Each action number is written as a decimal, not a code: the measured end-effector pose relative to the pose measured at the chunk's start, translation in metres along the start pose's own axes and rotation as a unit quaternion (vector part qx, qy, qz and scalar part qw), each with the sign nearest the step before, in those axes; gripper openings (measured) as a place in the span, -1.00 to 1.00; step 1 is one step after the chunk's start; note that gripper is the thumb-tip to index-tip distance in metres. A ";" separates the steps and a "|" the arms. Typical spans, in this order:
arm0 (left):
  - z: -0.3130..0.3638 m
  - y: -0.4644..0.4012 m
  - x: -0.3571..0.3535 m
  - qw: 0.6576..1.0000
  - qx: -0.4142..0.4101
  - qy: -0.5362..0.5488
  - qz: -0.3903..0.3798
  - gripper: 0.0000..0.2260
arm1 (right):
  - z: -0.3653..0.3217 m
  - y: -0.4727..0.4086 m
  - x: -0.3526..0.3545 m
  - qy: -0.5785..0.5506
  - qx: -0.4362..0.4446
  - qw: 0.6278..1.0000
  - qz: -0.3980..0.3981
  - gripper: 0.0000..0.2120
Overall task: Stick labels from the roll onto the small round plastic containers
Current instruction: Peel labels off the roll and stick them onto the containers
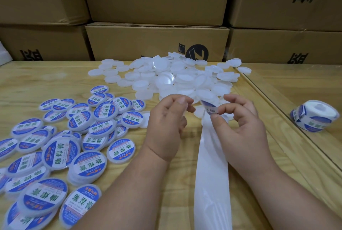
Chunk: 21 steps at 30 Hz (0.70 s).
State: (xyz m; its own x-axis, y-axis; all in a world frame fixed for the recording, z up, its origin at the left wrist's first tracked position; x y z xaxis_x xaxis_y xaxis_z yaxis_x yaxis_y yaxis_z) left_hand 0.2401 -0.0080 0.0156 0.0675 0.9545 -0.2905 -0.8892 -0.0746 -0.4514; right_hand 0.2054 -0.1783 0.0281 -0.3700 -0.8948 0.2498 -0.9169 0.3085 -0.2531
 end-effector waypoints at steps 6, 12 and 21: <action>-0.014 -0.002 0.006 0.994 0.075 0.079 0.032 -0.66 | 0.004 -0.001 -0.003 -0.069 -0.020 0.996 -0.043 -0.92; -0.012 0.001 -0.008 0.994 0.089 0.062 -0.032 -0.78 | 0.010 0.000 -0.014 -0.097 -0.052 0.989 -0.102 -0.87; -0.023 0.006 -0.018 0.988 0.116 0.042 -0.095 -0.60 | 0.014 0.001 -0.023 -0.061 -0.074 0.987 -0.127 -0.90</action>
State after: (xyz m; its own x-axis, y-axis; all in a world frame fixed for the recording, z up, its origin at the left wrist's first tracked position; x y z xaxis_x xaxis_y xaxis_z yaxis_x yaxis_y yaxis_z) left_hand 0.2442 -0.0324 -0.0008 0.2718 0.9167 -0.2929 -0.9360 0.1810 -0.3019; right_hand 0.2149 -0.1616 0.0093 -0.1123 -0.9788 0.1712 -0.9930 0.1043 -0.0554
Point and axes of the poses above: each hand's wrist, its own y-axis away from the middle knuckle, its own x-axis out of the back of the hand, z = x × y, the point moved 9 cm from there along -y, towards the middle knuckle, and after that the axes turned 11 degrees about -x, right-handed, at the moved point
